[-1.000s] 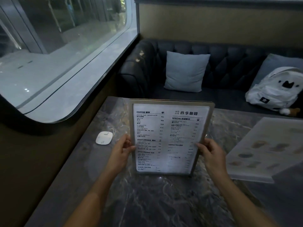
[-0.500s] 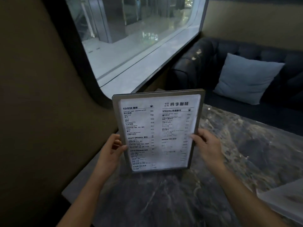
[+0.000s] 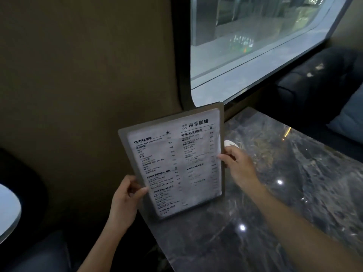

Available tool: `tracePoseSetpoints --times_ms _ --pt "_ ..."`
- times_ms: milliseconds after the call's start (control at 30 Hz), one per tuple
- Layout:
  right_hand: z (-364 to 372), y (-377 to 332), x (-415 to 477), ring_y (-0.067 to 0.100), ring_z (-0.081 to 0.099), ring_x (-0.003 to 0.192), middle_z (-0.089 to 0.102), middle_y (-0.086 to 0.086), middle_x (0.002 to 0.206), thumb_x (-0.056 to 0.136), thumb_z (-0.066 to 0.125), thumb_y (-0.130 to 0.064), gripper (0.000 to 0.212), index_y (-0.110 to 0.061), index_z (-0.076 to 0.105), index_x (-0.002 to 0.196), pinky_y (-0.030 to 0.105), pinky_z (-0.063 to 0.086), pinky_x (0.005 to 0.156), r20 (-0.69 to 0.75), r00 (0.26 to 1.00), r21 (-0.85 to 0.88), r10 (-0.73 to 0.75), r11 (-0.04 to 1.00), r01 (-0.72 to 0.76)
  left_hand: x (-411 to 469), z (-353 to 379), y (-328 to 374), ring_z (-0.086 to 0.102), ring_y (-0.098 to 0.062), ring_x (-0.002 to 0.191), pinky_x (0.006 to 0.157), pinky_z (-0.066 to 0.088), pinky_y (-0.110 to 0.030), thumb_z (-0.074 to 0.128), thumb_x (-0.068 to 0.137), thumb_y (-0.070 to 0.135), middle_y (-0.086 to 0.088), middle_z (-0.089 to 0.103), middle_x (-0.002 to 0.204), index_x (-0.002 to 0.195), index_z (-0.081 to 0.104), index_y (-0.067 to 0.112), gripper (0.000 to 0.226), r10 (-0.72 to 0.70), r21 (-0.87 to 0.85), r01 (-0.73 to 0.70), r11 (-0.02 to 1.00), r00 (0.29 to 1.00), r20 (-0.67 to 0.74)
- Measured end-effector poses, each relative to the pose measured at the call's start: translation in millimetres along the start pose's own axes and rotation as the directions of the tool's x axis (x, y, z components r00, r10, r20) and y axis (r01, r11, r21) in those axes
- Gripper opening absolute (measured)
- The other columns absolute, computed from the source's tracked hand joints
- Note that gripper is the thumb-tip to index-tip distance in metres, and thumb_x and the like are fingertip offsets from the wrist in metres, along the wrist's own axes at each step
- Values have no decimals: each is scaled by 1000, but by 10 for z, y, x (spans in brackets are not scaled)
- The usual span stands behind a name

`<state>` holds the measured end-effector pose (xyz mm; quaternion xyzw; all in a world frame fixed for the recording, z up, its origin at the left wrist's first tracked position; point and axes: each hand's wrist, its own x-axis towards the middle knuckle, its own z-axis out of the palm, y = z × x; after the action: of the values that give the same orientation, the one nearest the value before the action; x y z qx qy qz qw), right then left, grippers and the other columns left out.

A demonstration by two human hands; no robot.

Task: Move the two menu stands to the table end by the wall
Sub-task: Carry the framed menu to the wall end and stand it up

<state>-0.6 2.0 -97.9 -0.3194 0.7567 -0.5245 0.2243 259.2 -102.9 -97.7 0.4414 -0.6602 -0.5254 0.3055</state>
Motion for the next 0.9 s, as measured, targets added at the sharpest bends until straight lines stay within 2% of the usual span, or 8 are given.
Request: tracePoseSetpoints --times_ms 67,200,333,500,600,767,833,900 --pt "100 -50 56 24 61 83 65 8 87 85 58 -14 6 -8 61 84 35 53 73 28 1000 12 -9 1000 9 -67 -69 -64 53 -27 78 72 48 -36 58 81 -7 -15 54 79 78 52 13 22 19 4 -19 1000 1000 -23" --pt "246 -68 133 23 62 88 67 8 93 84 59 -14 11 -8 62 93 38 54 78 71 997 -1 -28 1000 28 -187 -154 -169 53 -26 76 71 48 -35 60 79 -7 -12 53 76 76 52 16 24 32 15 -31 999 997 -66" --pt "361 -65 165 16 60 80 64 8 93 85 58 -11 6 -10 61 90 15 51 62 95 994 -6 -51 999 51 -246 -193 -233 54 -24 77 70 47 -27 60 79 -7 -8 55 77 78 53 17 25 30 32 -27 999 995 -91" --pt "435 -14 196 21 60 82 65 13 95 84 59 -11 5 -11 60 89 31 53 69 94 995 9 -45 999 44 -252 -211 -258 55 -17 74 70 50 -24 59 80 -8 -6 57 76 79 55 16 24 14 1 -14 1000 994 -110" --pt "445 51 203 24 62 89 65 14 100 85 59 -16 12 -10 61 94 44 54 78 113 993 -18 -34 999 36 -244 -225 -281 55 -8 70 66 49 -14 60 79 -8 -7 58 78 79 55 16 25 26 16 -24 1000 995 -92" --pt "418 70 177 23 61 93 64 10 100 83 61 -18 19 -10 61 101 37 55 78 121 992 35 -34 999 30 -241 -258 -339 60 -22 84 72 52 -24 64 78 -3 -13 63 87 84 56 15 21 25 20 -23 1000 996 -91" --pt "391 131 169 22 60 94 63 7 101 83 61 -24 26 -12 60 106 38 53 80 107 993 1 -43 999 43 -280 -248 -373 62 -15 85 72 53 -20 68 76 2 -6 64 91 88 55 21 26 9 14 -8 1000 996 -92" --pt "368 228 139 17 58 91 63 5 101 83 62 -27 32 -12 59 111 31 50 79 113 993 -60 -36 997 43 -342 -225 -462 62 -7 85 74 52 -20 72 73 7 1 63 94 94 54 26 33 -29 39 33 999 995 -96"
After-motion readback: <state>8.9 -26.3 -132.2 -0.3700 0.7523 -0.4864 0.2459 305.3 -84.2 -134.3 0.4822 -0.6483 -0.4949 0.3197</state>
